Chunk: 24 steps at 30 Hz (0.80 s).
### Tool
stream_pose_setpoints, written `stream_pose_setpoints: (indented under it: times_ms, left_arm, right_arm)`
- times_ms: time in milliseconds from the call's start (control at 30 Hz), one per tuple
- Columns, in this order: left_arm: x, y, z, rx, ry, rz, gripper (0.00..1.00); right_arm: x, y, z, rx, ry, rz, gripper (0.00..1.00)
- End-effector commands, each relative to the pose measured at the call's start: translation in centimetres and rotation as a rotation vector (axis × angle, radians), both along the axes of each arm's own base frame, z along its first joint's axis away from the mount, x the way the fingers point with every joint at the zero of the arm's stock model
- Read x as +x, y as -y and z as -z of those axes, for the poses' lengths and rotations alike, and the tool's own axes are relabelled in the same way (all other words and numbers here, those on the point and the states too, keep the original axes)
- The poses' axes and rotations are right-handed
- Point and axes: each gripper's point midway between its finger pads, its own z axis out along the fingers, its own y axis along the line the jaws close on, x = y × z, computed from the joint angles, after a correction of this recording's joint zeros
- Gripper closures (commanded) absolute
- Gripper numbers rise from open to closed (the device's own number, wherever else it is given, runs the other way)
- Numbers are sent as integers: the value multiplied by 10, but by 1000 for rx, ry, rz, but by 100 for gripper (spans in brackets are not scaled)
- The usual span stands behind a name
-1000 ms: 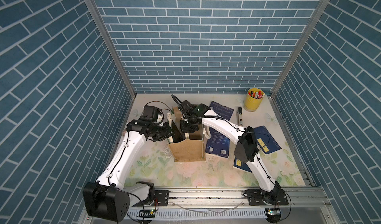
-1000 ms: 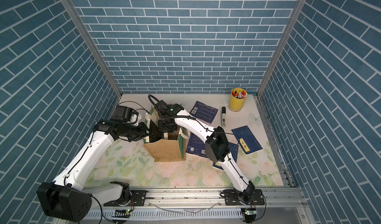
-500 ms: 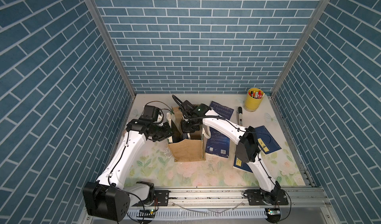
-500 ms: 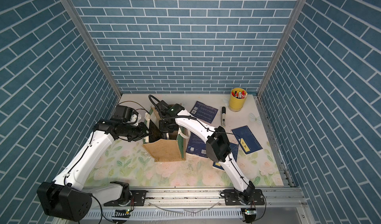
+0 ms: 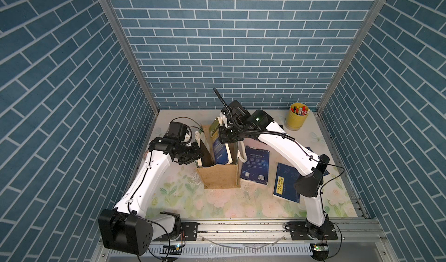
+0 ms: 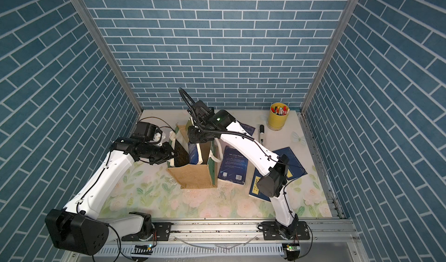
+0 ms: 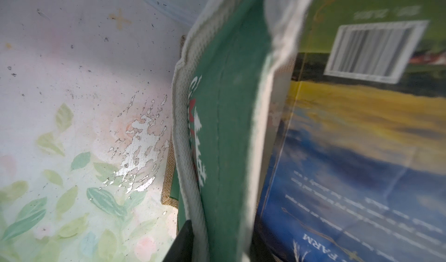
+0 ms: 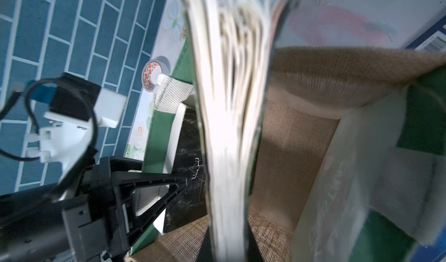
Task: Take out the books from the canvas bag
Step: Pick up the book from the canvas bag.
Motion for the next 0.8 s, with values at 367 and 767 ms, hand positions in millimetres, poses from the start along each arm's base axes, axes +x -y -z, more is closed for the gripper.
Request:
stream_pose_setpoints:
  times_ms: [367, 767]
  left_arm:
    - [1, -11, -3, 68, 3, -4, 65]
    - [-1, -15, -3, 86, -2, -15, 65]
  right_arm:
    - [35, 46, -133, 248, 279, 102, 100]
    - [78, 129, -177, 343, 342, 336, 100]
